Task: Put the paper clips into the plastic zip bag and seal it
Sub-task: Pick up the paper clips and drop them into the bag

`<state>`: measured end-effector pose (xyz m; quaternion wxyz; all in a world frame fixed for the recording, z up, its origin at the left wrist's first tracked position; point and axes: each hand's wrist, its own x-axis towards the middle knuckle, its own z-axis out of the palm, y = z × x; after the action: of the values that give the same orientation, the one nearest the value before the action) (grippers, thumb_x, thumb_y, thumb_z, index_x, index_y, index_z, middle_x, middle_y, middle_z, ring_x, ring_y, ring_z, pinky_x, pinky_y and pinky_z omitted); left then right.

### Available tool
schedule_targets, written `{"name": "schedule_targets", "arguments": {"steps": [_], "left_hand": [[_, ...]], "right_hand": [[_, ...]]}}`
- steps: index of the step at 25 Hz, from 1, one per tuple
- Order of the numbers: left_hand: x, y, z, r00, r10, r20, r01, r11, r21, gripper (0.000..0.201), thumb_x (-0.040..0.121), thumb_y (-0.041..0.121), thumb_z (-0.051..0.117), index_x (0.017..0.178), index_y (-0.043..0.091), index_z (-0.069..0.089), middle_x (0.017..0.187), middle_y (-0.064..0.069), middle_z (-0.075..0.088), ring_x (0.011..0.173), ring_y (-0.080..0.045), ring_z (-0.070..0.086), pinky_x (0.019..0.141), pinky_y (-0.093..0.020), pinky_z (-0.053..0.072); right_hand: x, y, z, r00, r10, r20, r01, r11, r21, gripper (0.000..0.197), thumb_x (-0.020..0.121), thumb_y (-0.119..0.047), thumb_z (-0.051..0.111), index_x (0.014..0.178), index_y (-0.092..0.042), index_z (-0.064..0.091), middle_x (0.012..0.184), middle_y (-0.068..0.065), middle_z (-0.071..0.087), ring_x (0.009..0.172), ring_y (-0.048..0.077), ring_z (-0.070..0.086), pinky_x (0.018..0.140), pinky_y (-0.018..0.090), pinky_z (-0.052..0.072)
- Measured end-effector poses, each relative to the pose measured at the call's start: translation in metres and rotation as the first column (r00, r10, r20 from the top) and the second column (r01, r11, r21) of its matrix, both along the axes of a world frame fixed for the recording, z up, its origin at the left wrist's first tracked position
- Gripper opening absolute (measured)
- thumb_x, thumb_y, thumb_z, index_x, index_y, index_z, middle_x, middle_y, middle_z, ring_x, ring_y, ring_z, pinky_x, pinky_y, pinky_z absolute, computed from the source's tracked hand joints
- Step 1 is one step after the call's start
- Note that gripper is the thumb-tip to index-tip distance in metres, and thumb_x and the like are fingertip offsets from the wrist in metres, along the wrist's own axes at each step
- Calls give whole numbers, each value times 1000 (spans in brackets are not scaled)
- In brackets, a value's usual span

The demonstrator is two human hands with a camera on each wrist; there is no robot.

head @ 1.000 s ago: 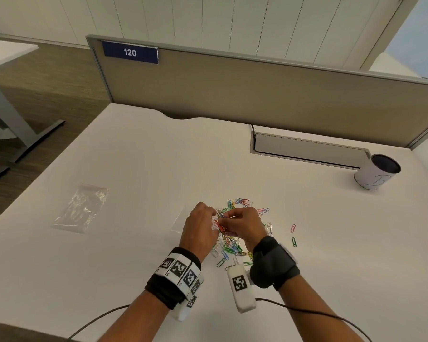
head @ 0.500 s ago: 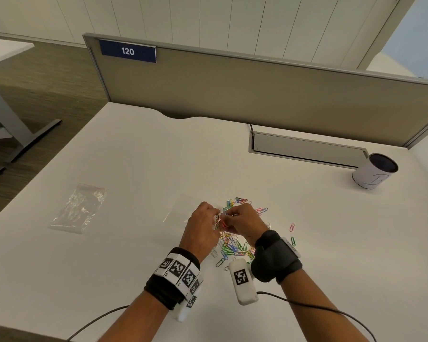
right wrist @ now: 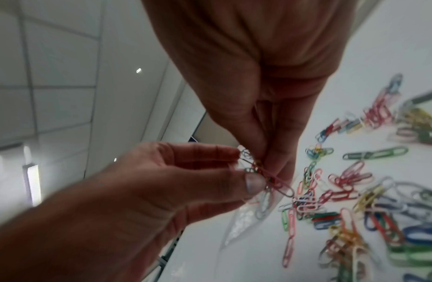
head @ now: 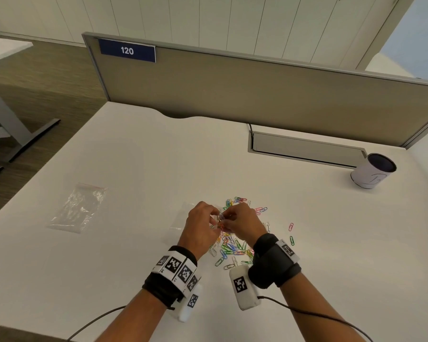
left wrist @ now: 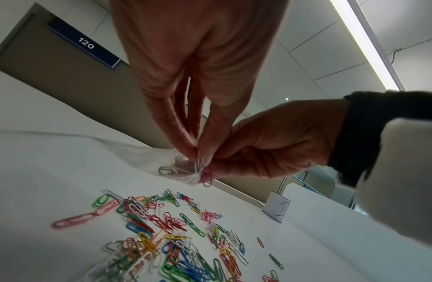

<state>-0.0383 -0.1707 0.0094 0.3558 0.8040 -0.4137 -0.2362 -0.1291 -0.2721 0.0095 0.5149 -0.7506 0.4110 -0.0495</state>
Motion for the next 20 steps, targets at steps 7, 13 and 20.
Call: {"name": "schedule_targets", "arguments": {"steps": [7, 13, 20], "left_hand": [[-2, 3, -3, 999, 45, -12, -45, 999, -1, 41, 72, -4, 75, 111, 6, 65, 114, -8, 59, 83, -17, 67, 73, -25, 57], [0, 5, 3, 997, 77, -21, -78, 996, -49, 40, 71, 0, 78, 108, 6, 65, 112, -8, 60, 82, -18, 68, 70, -27, 57], [15, 13, 5, 987, 155, 32, -152, 985, -77, 29, 77, 4, 74, 105, 5, 67, 106, -9, 63, 78, -18, 67, 76, -29, 57]], "right_hand": [[2, 0, 7, 1000, 3, 2, -3, 1000, 8, 14, 83, 4, 57, 91, 7, 68, 91, 30, 70, 80, 33, 71, 81, 47, 59], [2, 2, 20, 999, 13, 48, -21, 985, 170, 18, 86, -2, 57, 104, -3, 55, 103, 22, 70, 98, 36, 67, 90, 52, 54], [-41, -4, 10, 995, -34, 90, 52, 976, -211, 26, 81, -9, 69, 104, -12, 57, 107, 6, 69, 96, 16, 65, 85, 30, 54]]}}
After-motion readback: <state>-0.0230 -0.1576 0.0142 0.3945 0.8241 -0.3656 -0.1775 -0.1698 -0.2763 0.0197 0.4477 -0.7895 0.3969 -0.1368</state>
